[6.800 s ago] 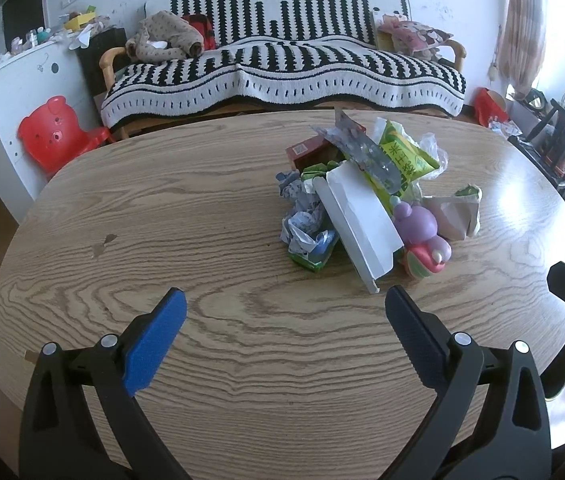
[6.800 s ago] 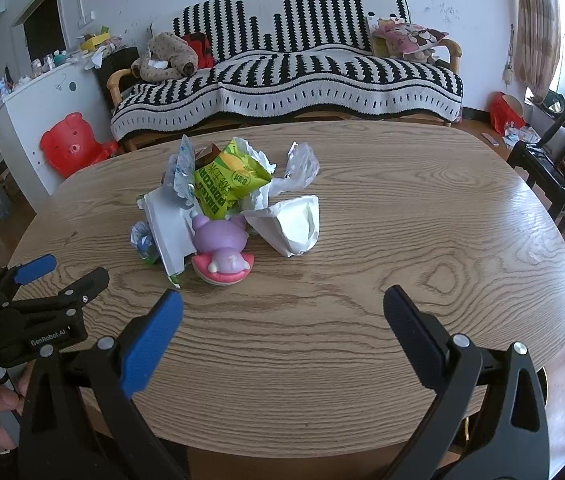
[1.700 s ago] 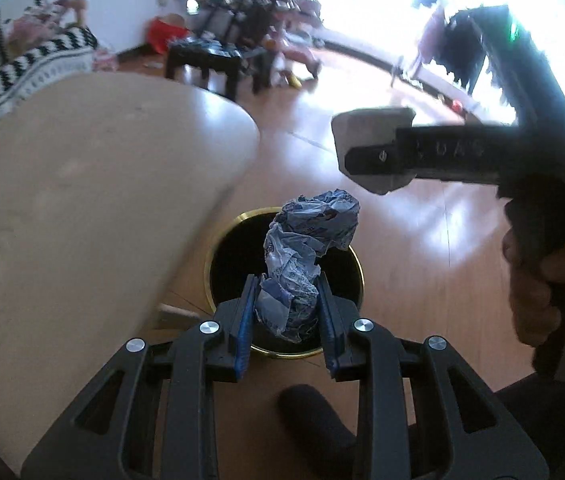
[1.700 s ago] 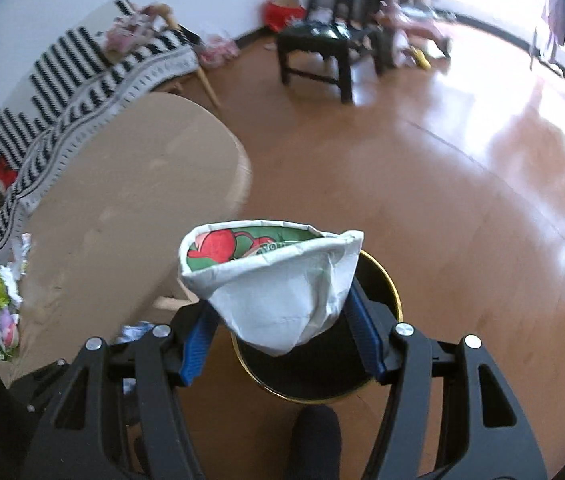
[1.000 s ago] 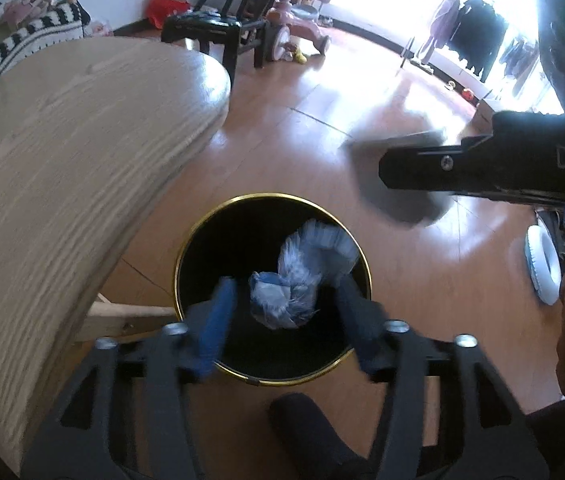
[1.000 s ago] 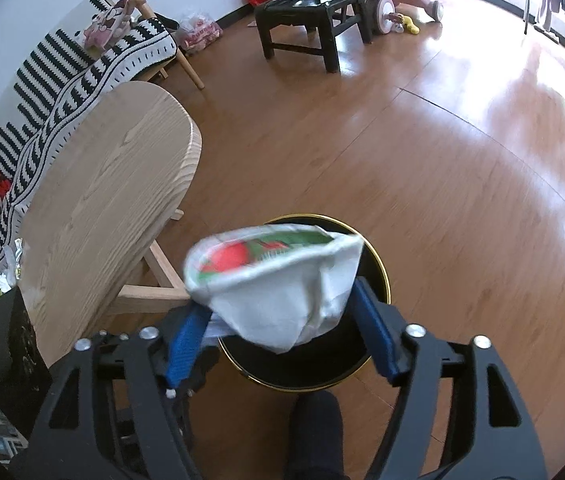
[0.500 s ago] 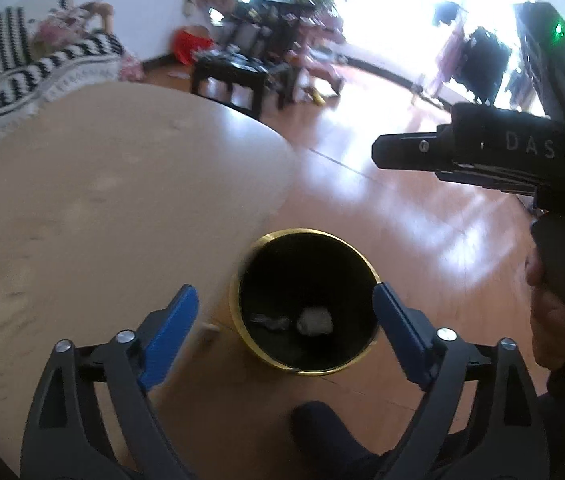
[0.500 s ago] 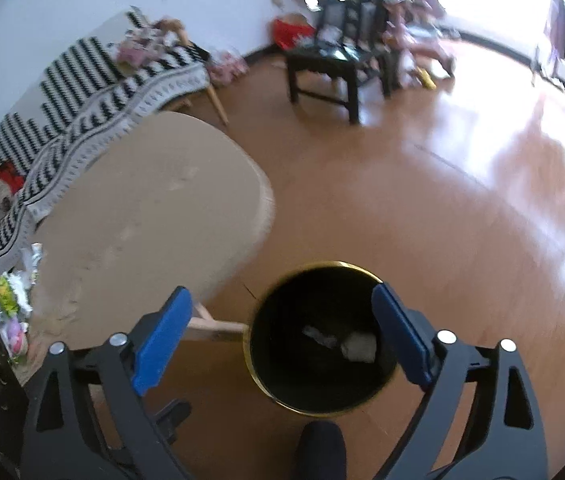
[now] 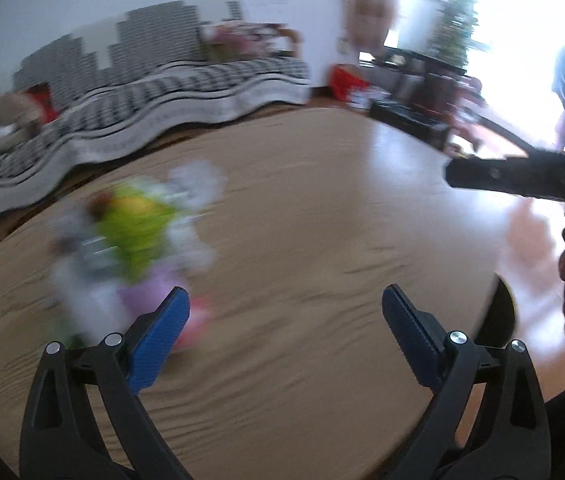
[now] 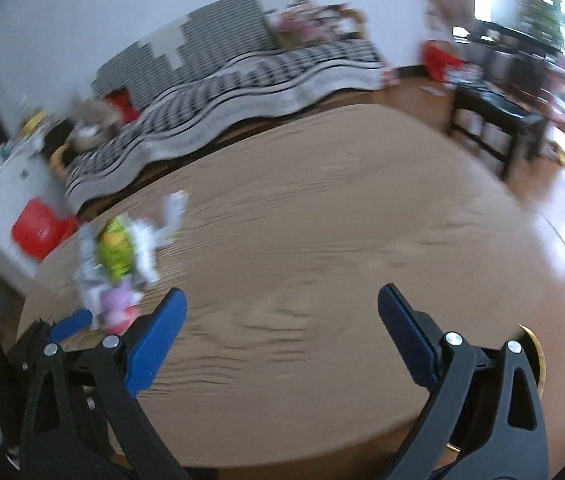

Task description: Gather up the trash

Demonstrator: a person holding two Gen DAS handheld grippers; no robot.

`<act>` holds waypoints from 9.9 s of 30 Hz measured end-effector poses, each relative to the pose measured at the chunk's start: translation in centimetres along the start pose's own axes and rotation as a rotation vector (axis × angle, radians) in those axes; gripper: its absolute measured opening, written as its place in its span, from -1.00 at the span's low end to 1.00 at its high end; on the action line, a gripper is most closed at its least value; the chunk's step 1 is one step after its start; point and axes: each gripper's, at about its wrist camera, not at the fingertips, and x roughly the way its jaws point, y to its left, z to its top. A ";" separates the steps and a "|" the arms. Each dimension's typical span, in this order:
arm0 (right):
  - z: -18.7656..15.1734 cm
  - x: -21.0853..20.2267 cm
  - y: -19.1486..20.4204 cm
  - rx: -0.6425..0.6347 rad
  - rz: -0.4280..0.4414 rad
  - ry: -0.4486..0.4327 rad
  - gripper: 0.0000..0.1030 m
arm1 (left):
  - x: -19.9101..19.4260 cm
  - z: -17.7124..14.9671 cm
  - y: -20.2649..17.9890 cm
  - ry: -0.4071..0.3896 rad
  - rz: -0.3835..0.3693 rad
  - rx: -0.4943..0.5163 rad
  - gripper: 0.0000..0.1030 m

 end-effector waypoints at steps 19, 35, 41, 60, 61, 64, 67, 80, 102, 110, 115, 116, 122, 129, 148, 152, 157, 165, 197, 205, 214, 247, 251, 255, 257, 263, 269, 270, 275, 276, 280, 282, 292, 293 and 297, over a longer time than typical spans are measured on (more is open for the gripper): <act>-3.6 12.0 17.4 -0.287 0.120 0.192 0.81 | 1.1 -6.8 19.6 0.123 0.221 -0.176 0.83; -5.6 17.5 20.9 -0.404 0.067 0.258 0.54 | 5.4 -6.2 21.2 0.164 0.201 -0.169 0.71; -5.5 17.0 21.6 -0.418 0.074 0.250 0.08 | 5.0 -5.7 20.2 0.167 0.177 -0.160 -0.26; -3.8 12.6 18.7 -0.370 0.064 0.161 0.01 | 1.6 -4.0 21.0 0.177 0.265 -0.253 -0.36; -3.6 12.2 18.4 -0.363 0.068 0.155 0.01 | 1.3 -3.6 20.8 0.169 0.260 -0.262 -0.36; -3.2 10.8 17.2 -0.342 0.081 0.135 0.01 | 0.7 -2.6 19.4 0.142 0.239 -0.265 -0.36; -3.0 9.3 15.8 -0.323 0.086 0.127 0.01 | 0.2 -1.3 17.0 0.114 0.208 -0.244 -0.36; -3.0 1.5 3.6 -0.182 -0.040 0.074 0.01 | 1.8 3.1 1.5 0.069 -0.021 -0.073 -0.36; -9.0 -9.7 -24.0 0.299 -0.285 0.029 0.03 | 8.6 1.0 -29.0 0.181 -0.473 0.236 -0.36; -11.8 -10.0 -29.5 0.459 -0.270 0.079 0.05 | 10.9 -1.1 -33.4 0.243 -0.503 0.297 -0.36; -11.6 -10.2 -29.2 0.450 -0.276 0.070 0.05 | 11.8 -0.8 -33.5 0.258 -0.507 0.285 -0.36; -11.5 -10.1 -29.0 0.446 -0.276 0.071 0.05 | 11.9 -0.7 -33.5 0.259 -0.507 0.286 -0.36; -11.2 -10.1 -28.8 0.428 -0.283 0.061 0.05 | 12.0 -0.7 -33.7 0.264 -0.512 0.286 -0.36; -11.1 -10.0 -28.8 0.434 -0.284 0.060 0.13 | 11.8 -0.7 -34.0 0.257 -0.515 0.288 -0.08; -9.0 -10.1 -26.7 0.409 -0.260 0.000 0.49 | 8.5 1.0 -29.6 0.170 -0.504 0.249 0.46; -7.1 -9.6 -23.4 0.358 -0.242 -0.036 0.62 | 6.4 2.2 -25.5 0.115 -0.467 0.200 0.62; -4.5 -6.8 -17.2 0.260 -0.180 -0.029 0.66 | 4.2 3.2 -17.4 0.050 -0.344 0.110 0.74; -0.8 -0.1 -4.3 0.093 -0.030 0.022 0.66 | 1.6 2.0 -3.1 0.020 -0.089 -0.043 0.76; 0.5 15.2 14.1 -0.060 0.206 0.185 0.66 | 5.7 -3.3 13.2 0.118 -0.082 -0.558 0.17; -0.1 15.5 16.2 -0.181 0.212 0.204 0.64 | 2.7 -4.2 14.7 0.168 -0.146 -0.566 -0.35; -2.2 16.4 19.9 -0.328 0.215 0.217 0.39 | -0.9 -6.8 20.1 0.201 -0.123 -0.585 -0.40; -5.2 21.4 29.8 -0.185 0.407 0.355 -0.41 | -3.4 -10.5 23.6 0.208 -0.151 -0.599 -0.43; -4.4 19.4 29.2 -0.212 0.388 0.292 -0.41 | -3.5 -9.6 22.8 0.194 -0.155 -0.592 -0.48; -3.6 16.2 28.0 -0.257 0.359 0.213 -0.41 | -4.0 -8.4 22.0 0.171 -0.135 -0.562 -0.57; -3.3 14.8 27.0 -0.273 0.337 0.175 -0.41 | -4.3 -7.5 21.1 0.155 -0.126 -0.536 -0.62; -1.7 10.9 21.3 -0.258 0.244 0.104 -0.41 | -4.4 -4.5 17.2 0.108 -0.064 -0.410 -0.65; -1.3 8.0 14.2 -0.205 0.143 0.085 -0.41 | -3.5 -1.5 11.8 0.078 -0.068 -0.294 -0.65; -1.2 7.3 12.7 -0.190 0.126 0.079 -0.41 | -3.3 -1.2 10.9 0.075 -0.073 -0.279 -0.65; -0.9 4.5 5.7 -0.107 0.047 0.057 -0.41 | -2.1 0.9 4.9 0.059 -0.110 -0.190 -0.65; -0.9 4.1 4.8 -0.097 0.035 0.055 -0.41 | -2.1 1.0 4.0 0.060 -0.120 -0.180 -0.65; -1.4 2.1 0.2 -0.048 -0.021 0.049 -0.41 | -0.7 2.3 -2.0 0.059 -0.182 -0.106 -0.65; -1.8 0.9 -2.5 -0.018 -0.057 0.042 -0.41 | -0.1 2.8 -5.2 0.062 -0.224 -0.069 -0.65; -4.8 -3.6 -14.6 0.138 -0.169 0.033 -0.41 | 3.2 2.9 -17.0 0.097 -0.364 0.058 -0.65; -5.1 -3.9 -15.7 0.152 -0.176 0.034 -0.41 | 3.4 2.9 -17.9 0.101 -0.378 0.066 -0.65; -6.6 -5.3 -19.4 0.200 -0.204 0.035 -0.41 | 4.0 2.9 -21.4 0.116 -0.425 0.090 -0.65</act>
